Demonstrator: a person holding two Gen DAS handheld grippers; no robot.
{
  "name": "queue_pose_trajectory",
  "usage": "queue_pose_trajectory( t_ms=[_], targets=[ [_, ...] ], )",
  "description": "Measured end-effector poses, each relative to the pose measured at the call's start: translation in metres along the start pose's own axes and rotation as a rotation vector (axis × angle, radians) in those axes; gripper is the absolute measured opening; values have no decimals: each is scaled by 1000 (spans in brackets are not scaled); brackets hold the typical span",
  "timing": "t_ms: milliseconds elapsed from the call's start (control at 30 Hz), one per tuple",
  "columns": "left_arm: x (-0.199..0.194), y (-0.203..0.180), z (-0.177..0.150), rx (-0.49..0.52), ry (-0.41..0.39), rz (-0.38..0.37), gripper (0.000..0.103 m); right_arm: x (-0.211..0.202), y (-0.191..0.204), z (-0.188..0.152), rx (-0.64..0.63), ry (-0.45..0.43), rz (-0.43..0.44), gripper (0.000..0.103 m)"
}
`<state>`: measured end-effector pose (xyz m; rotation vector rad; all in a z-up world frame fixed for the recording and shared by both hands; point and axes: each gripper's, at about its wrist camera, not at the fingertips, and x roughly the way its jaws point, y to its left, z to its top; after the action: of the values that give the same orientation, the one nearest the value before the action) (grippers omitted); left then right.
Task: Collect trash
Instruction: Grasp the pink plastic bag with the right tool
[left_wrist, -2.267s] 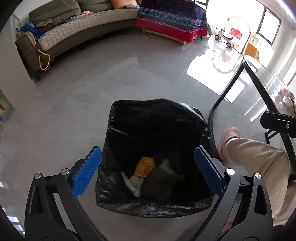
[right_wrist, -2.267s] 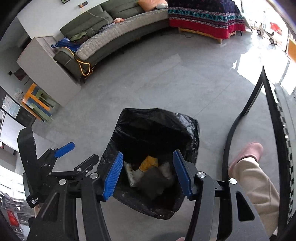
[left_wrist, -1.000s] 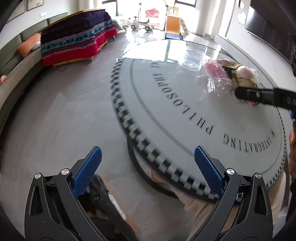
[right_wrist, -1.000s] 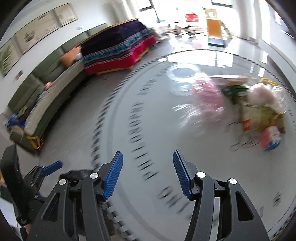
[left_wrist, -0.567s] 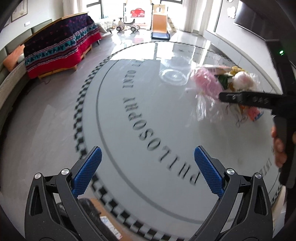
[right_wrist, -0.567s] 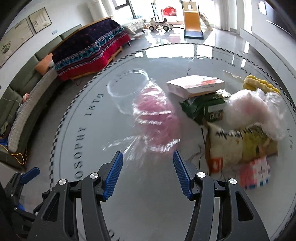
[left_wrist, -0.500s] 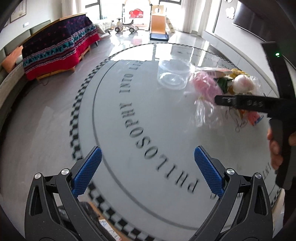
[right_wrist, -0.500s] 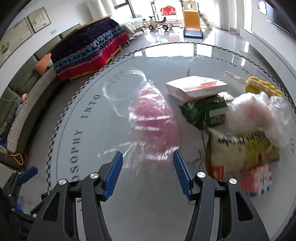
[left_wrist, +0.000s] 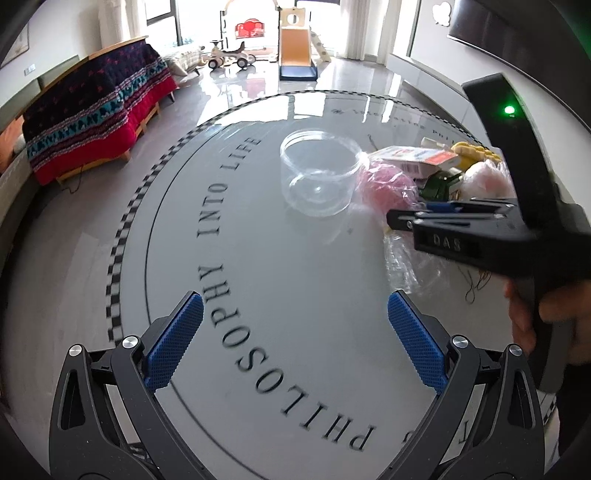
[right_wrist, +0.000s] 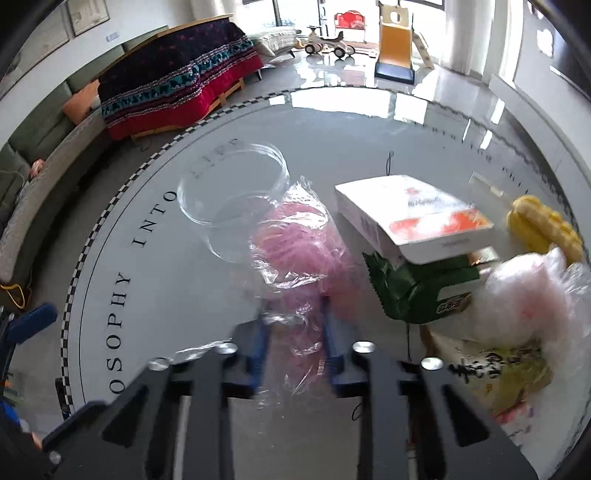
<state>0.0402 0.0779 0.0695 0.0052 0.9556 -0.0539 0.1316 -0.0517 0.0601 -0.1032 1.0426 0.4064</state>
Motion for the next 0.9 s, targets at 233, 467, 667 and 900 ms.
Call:
queue_pose_trajectory(
  t_ms=[233, 467, 667, 900],
  targets=[
    [6, -19, 22, 72, -29, 49, 97, -33, -8, 14, 16, -38, 55, 22],
    [26, -39, 56, 163, -37, 63, 97, -60, -26, 40, 51, -104, 59, 22],
    [66, -52, 83, 198, 15, 62, 97, -68, -54, 59, 97, -147, 30, 23],
    [113, -50, 104, 109, 129, 12, 58, -62, -77, 73, 133, -163, 26, 23]
  ],
)
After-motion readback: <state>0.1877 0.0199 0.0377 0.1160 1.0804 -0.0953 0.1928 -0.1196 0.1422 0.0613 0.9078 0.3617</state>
